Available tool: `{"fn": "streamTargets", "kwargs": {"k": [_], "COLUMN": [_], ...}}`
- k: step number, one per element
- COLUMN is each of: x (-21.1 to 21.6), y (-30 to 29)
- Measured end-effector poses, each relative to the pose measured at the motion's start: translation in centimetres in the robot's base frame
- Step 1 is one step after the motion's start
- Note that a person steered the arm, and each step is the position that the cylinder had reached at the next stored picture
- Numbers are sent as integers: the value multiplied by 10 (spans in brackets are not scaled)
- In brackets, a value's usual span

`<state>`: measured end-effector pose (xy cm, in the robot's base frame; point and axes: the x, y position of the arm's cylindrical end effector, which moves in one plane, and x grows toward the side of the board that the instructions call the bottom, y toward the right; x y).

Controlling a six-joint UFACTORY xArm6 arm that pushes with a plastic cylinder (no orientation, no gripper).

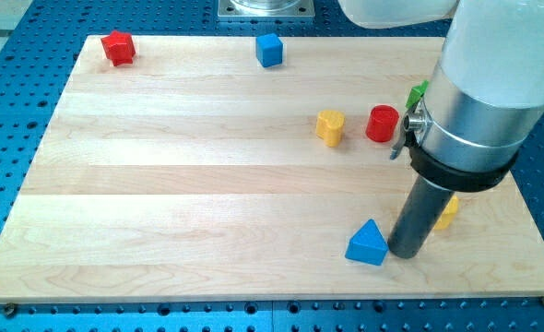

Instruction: Place the blue triangle vertically below the blue cube

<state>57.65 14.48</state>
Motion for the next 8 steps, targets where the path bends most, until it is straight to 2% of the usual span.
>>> {"fn": "streamTargets", "kwargs": {"k": [1, 2, 3, 4, 5, 6, 7, 8], "x": [7, 2, -9, 19, -4, -64, -65, -91], "y": [-20, -120, -191, -207, -261, -265, -244, -232]}}
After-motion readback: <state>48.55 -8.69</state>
